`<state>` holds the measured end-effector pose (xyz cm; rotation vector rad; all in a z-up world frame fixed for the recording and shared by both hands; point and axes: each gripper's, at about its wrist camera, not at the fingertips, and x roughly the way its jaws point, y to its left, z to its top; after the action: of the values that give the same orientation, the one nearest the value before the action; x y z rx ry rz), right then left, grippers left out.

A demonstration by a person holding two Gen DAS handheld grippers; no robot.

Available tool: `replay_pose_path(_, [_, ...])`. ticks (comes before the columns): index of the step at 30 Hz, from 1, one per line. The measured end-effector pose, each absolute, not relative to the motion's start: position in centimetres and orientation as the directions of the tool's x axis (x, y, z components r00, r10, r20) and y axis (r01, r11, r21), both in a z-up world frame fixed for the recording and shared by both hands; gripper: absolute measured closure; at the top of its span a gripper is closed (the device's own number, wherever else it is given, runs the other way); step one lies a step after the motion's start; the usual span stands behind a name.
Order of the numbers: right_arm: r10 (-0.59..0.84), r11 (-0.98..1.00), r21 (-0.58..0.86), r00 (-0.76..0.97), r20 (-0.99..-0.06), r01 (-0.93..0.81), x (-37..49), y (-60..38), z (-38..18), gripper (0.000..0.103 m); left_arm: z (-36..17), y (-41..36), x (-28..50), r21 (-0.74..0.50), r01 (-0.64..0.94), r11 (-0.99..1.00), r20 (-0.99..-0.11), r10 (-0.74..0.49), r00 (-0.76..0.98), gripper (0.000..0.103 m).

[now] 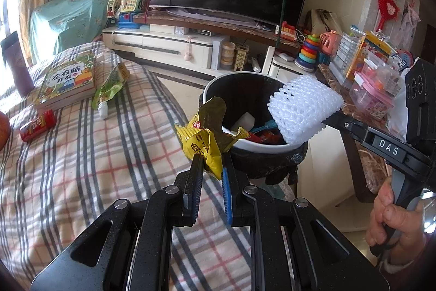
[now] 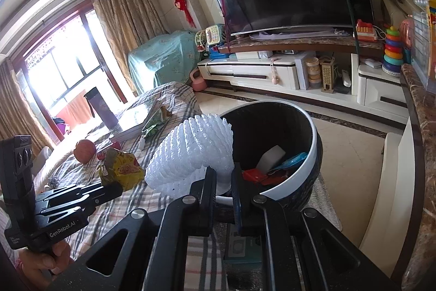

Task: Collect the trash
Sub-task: 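Lift the yellow wrapper and white foam and carry them over the bin, then open both tools to drop the yellow wrapper and foam into the bin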

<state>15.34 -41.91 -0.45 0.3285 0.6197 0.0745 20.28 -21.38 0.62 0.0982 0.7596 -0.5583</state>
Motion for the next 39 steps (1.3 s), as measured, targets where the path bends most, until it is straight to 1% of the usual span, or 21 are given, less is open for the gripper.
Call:
replay_pose_path(20, [0.093,0.958,0.267,0.774,-0.626,0.101,19.2,-45.5,-1.3,0.093,0.9,-27.3,23.8,-0.082,0.571,0.817,-0.686,-0.462,0.562,0.09])
replay_pose_path(33, [0.079,0.961,0.247,0.735,-0.674,0.122,21.7,-47.3,-2.4,0.092,-0.3,-30.5,26.2,-0.057,0.594,0.802,-0.72,-0.445,0.532,0.09])
replay_pose_path(35, [0.08,0.96,0.249,0.733,-0.676,0.125,22.0,-47.4,-2.4,0.09,-0.5,-30.7,26.5,-0.066,0.596,0.8,-0.727,-0.448,0.521,0.09])
replay_pose_path(36, [0.084,0.961,0.249,0.731,-0.678,0.121,22.1,-47.5,-2.4,0.088,-0.6,-30.8,26.7,-0.075,0.598,0.798,-0.731,-0.452,0.512,0.089])
replay_pose_path(37, [0.086,0.962,0.247,0.727,-0.681,0.118,22.4,-47.6,-2.4,0.088,-0.7,-30.8,26.8,-0.077,0.597,0.798,-0.733,-0.451,0.509,0.086])
replay_pose_path(38, [0.088,0.963,0.245,0.725,-0.683,0.114,22.5,-47.6,-2.4,0.087,-0.8,-30.9,27.0,-0.079,0.597,0.798,-0.735,-0.452,0.506,0.086])
replay_pose_path(39, [0.082,0.964,0.239,0.722,-0.687,0.119,22.6,-47.6,-2.4,0.083,-0.8,-30.9,27.1,-0.078,0.594,0.801,-0.736,-0.448,0.507,0.085])
